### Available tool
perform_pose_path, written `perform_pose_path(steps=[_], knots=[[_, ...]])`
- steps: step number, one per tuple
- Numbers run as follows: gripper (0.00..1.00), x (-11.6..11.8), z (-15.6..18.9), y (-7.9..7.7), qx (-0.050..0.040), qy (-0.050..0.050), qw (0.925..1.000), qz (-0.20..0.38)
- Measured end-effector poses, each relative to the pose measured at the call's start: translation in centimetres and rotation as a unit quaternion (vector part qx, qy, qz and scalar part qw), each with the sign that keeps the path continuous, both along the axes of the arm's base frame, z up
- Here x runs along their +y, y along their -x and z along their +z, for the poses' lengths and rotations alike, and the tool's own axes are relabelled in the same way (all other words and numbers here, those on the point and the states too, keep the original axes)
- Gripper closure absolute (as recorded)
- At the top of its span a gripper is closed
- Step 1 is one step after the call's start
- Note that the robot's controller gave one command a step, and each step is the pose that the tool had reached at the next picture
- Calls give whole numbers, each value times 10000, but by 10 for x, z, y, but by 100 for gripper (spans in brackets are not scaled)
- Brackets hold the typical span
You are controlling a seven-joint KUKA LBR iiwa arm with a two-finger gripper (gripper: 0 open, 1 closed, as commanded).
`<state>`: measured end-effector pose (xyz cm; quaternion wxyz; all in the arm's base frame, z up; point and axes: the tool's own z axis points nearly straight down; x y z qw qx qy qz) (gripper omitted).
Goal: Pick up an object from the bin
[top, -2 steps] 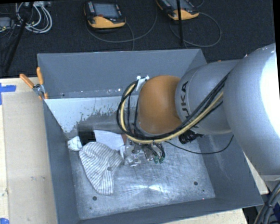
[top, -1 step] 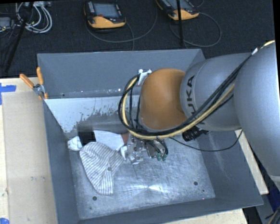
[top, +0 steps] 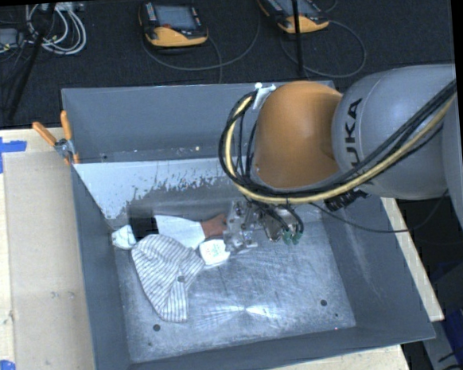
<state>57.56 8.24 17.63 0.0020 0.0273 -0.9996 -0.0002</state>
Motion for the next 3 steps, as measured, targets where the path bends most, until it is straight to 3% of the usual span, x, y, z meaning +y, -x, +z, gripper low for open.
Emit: perform_pose_path(steps=[1,2,3], knots=[[100,-12,62,-6,-11,3,10000,-59],[0,-58,-38,25,0,1,9982,-605],[0,-59,-36,26,-8,2,9981,-614]])
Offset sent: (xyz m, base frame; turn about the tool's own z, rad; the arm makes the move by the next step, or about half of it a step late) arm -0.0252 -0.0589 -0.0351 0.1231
